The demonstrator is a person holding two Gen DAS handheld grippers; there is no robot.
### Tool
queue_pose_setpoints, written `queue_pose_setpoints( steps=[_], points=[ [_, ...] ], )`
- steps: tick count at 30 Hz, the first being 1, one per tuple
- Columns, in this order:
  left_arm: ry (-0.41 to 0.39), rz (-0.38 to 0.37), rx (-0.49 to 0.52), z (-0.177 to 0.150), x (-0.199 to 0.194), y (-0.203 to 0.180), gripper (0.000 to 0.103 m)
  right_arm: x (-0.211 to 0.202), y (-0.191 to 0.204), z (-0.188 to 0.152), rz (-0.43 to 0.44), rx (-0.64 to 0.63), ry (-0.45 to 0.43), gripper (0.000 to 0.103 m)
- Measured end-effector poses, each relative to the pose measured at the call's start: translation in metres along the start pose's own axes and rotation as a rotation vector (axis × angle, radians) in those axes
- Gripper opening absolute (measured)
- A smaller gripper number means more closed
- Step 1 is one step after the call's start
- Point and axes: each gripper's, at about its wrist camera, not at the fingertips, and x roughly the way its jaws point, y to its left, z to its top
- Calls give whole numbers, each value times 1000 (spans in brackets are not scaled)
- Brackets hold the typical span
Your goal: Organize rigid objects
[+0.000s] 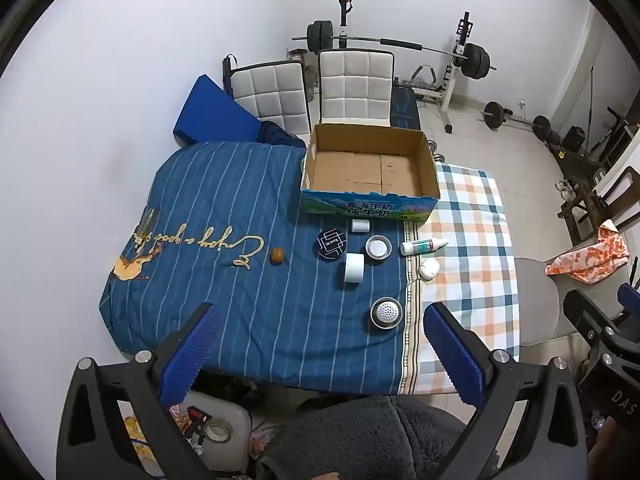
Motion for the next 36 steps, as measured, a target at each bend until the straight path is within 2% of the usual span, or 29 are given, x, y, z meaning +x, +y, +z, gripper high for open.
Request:
queue_pose_setpoints(
  steps=[36],
  points=[
    [4,-36,-1,1,8,-3,103,5,3,1,0,0,-5,103]
  ],
)
